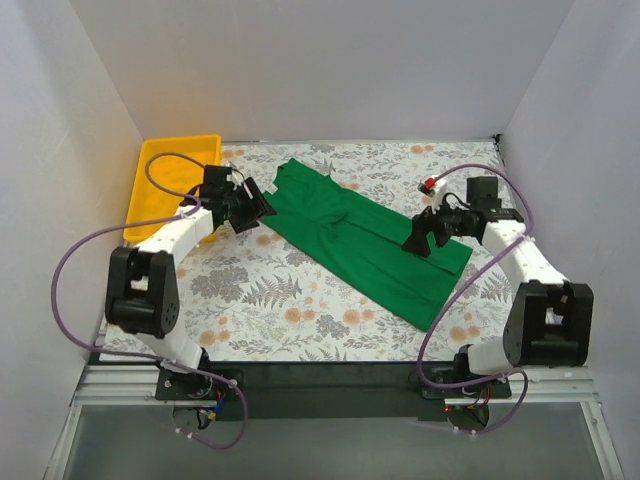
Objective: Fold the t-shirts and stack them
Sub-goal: Fold the tshirt
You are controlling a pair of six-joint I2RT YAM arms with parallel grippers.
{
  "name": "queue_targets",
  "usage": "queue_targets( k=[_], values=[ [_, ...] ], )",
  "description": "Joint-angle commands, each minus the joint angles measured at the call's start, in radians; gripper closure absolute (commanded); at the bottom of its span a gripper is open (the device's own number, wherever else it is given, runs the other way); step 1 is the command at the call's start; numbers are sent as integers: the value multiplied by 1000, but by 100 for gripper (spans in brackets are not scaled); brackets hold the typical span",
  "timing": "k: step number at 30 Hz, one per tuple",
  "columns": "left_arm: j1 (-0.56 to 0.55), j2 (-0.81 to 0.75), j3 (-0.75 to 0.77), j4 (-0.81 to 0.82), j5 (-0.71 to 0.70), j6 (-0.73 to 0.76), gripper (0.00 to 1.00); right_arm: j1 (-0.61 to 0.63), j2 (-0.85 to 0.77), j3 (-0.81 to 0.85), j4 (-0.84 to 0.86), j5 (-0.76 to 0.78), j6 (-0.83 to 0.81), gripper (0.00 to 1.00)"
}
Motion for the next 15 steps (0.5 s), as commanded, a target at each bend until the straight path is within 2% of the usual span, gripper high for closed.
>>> queue_targets(
  k=[1, 5, 7, 12, 15],
  values=[
    [-12, -247, 0, -16, -45, 131, 37, 32, 157, 195, -90, 84, -132, 7],
    [-10, -537, -94, 7, -42, 134, 28, 32, 452, 460, -168, 108, -111, 9],
    [-6, -622, -146, 1, -30, 109, 27, 30, 525, 560, -182, 117, -90, 10],
    [-3, -827, -313, -40, 16, 48, 25, 29, 645, 608, -194, 157, -72, 13],
    [-3, -867, -400, -39, 54, 4, 25, 29, 666, 592, -196, 165, -80, 15]
  ],
)
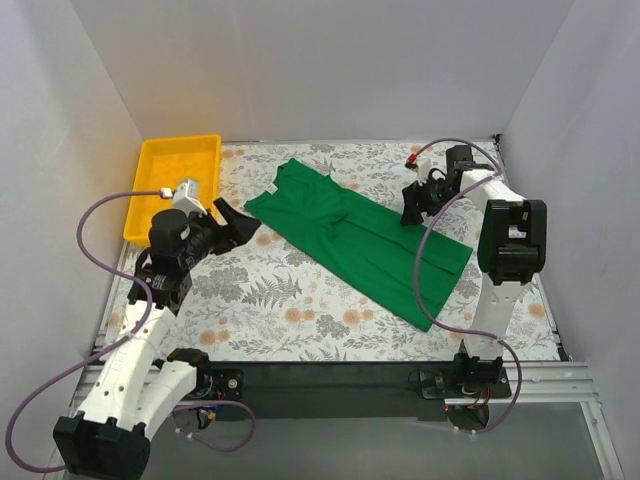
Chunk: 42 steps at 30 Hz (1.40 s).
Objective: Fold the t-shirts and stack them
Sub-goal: Fold the tshirt
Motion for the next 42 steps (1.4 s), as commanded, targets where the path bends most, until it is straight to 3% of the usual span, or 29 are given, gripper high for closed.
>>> queue_targets(
  k=[1, 12, 20, 22, 24, 32, 33, 34, 37, 42],
  values=[
    [3, -18, -97, -44, 55, -61, 25, 0, 6, 15, -34, 23, -5, 17],
    [3, 62, -170, 76, 127, -145, 27, -45, 65, 10, -31, 58, 10, 35],
    [3, 260, -186, 229, 136, -209, 30, -94, 61, -54, -36, 30, -9, 77],
    [2, 358, -166, 273, 135, -234, 32, -126, 50, -73, -36, 8, -9, 94],
    [0, 422, -126, 296, 118, -246, 33, -154, 29, -106, -31, 7, -2, 99],
    [-49, 818, 82, 320, 3, -263, 36, -329, -112, -310, -36, 10, -29, 97],
    [-71, 856, 116, 318, -3, -263, 36, -335, -137, -353, -47, 10, -43, 86],
    [-79, 905, 174, 318, -17, -263, 36, -344, -189, -373, -47, 10, -61, 62],
    [-110, 1062, 317, 266, -25, -269, 40, -353, -264, -407, -44, 14, -65, 33],
    [-150, 1287, 565, 133, -98, -292, 51, -353, -419, -425, -41, -75, -34, 22]
  ],
)
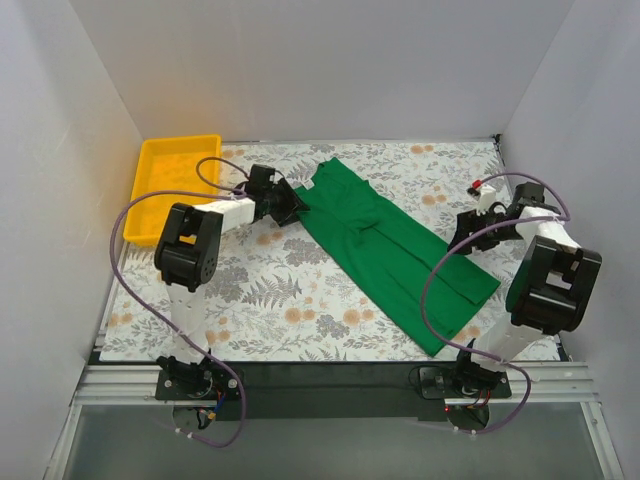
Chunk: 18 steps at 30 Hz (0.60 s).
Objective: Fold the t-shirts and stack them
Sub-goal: Fold the tshirt
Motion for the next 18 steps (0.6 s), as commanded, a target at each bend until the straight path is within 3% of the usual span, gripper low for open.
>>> queue_targets(
  k=[1, 3, 5, 7, 9, 15, 18],
  values=[
    [-26, 119, 150, -190, -108, -5, 55, 5, -128, -3, 0, -80, 8, 22],
    [-26, 201, 268, -255, -141, -2, 73, 5, -162, -14, 4, -130, 37, 21],
    [-26, 239, 351, -341, -154, 8, 78, 5, -201, -25, 12, -160, 53, 21],
    [-26, 263, 381, -366, -159, 30, 92, 6, -223, -31, 15, -186, 70, 22],
    [-20, 268, 422, -371, -180, 48, 99, 6, -242, -37, 21, -195, 74, 21],
    [63, 375, 667, -505, -184, 110, 99, 43, -235, -55, 24, -197, 65, 21],
    [118, 492, 877, -614, -106, 146, 85, 87, -228, -66, 26, -189, 62, 22]
  ],
)
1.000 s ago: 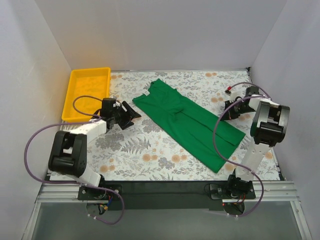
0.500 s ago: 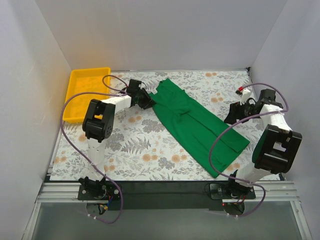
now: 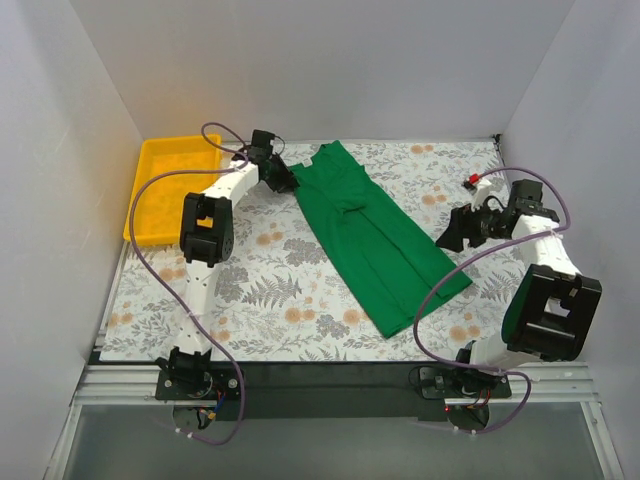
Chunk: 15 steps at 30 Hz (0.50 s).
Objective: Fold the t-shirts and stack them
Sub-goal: Fold the tshirt
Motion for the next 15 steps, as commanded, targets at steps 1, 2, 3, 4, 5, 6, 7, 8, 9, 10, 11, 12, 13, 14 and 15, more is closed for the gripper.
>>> queue_targets(
  k=[1, 2, 3, 4, 5, 6, 7, 8, 9, 10, 11, 12, 13, 14, 15],
  values=[
    [94, 97, 221, -206, 31, 76, 77, 81, 0, -17, 15, -22, -1, 22],
    [106, 112, 246, -223, 46, 91, 64, 105, -3, -18, 15, -15, -21, 22],
    [110, 99, 256, -226, 60, 125, 58, 156, -6, -20, 13, -5, -33, 21],
    [111, 65, 212, -212, 63, 147, 54, 182, -16, -28, 11, -2, -49, 21],
    [110, 24, 152, -188, 53, 164, 48, 211, -23, -31, 8, 0, -72, 20],
    [111, -95, 89, -109, 42, 199, 46, 271, -32, -37, 10, 0, -122, 18],
    [111, -160, 28, -73, 22, 216, 44, 314, -47, -43, 8, 8, -153, 17],
    [110, -224, -106, -41, -53, 233, 43, 357, -56, -52, 7, 20, -181, 15],
    [110, -305, -164, 20, -87, 266, 42, 450, -66, -60, 7, 65, -234, 13],
    [110, -446, -237, 53, -127, 282, 41, 504, -76, -64, 10, 99, -248, 11],
    [111, -537, -375, 97, -160, 302, 40, 555, -75, -72, 25, 132, -259, 10],
    [111, -614, -451, 139, -183, 322, 36, 669, -73, -74, 50, 228, -251, 9],
    [111, -765, -512, 198, -202, 349, 33, 728, -58, -78, 80, 286, -198, 7],
    [117, -833, -570, 222, -207, 355, 29, 780, -46, -83, 111, 346, -164, 8],
    [119, -896, -685, 251, -181, 360, 25, 881, -34, -87, 183, 485, -134, 8]
  ],
)
